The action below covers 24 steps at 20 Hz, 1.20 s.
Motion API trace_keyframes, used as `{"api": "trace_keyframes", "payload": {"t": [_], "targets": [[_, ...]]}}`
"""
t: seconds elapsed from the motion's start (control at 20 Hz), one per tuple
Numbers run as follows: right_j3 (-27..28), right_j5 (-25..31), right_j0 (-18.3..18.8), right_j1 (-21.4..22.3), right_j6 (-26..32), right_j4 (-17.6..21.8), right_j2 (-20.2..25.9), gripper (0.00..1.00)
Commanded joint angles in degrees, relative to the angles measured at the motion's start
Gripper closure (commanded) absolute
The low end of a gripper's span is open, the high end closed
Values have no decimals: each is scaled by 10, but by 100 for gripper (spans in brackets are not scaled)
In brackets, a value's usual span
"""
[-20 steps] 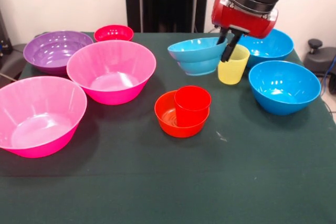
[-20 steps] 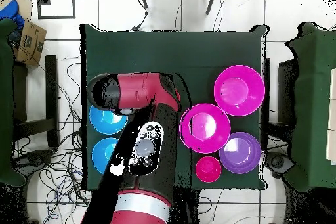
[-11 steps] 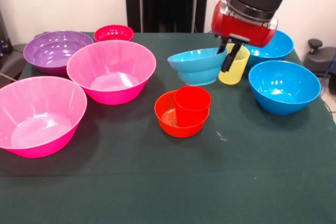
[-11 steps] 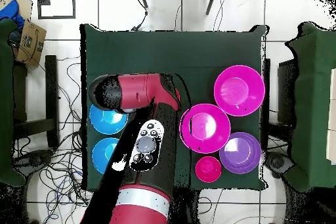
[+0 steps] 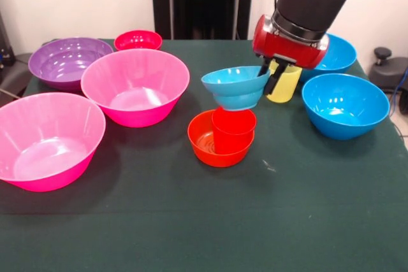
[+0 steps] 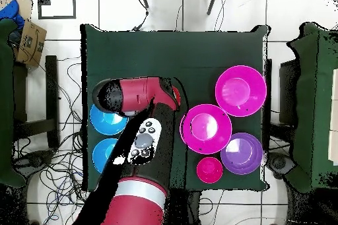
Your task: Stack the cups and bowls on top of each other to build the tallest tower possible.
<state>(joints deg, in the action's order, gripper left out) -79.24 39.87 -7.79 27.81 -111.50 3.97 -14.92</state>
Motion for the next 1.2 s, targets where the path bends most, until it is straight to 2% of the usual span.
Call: {"api": "trace_keyframes", "payload": {"t": [0.05, 0.25, 0.85, 1.1, 1.2], "targets": [[11, 16, -13, -42, -87, 10, 12, 100], [11, 29, -17, -45, -86, 5, 6, 100], [18, 16, -26, -53, -79, 7, -10, 100], [-1, -18, -2, -46, -63, -12, 24, 100], [-9, -16, 6, -42, -59, -22, 37, 100]]}}
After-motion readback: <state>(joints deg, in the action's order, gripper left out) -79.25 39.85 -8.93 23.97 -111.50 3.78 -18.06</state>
